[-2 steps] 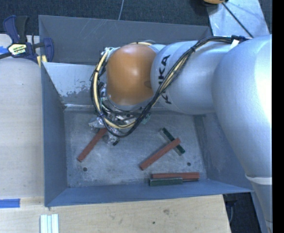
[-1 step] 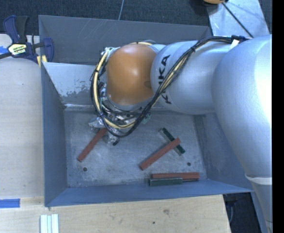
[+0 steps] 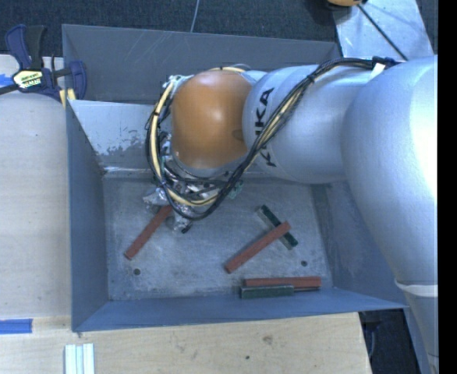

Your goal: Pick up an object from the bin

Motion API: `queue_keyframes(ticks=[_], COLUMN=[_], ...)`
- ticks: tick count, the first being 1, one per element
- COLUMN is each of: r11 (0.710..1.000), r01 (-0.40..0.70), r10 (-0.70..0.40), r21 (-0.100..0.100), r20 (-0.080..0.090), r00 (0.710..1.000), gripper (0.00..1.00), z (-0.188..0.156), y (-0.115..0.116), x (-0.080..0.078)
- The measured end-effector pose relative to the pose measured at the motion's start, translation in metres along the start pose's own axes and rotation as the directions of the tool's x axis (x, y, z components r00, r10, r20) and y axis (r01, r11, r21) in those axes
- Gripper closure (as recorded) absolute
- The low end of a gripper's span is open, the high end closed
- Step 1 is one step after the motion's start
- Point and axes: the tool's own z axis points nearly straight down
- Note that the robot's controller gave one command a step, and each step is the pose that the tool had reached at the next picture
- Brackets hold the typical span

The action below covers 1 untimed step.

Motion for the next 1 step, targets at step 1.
queue_keyframes(ticks=[1], r11=[1.000], r01=[-0.001], r10=[0.001], r21=[0.000], r20=[0.000], r00=[1.000], gripper=[1.00], z=[-0.0015], y=[-0.0002], x=[-0.0001])
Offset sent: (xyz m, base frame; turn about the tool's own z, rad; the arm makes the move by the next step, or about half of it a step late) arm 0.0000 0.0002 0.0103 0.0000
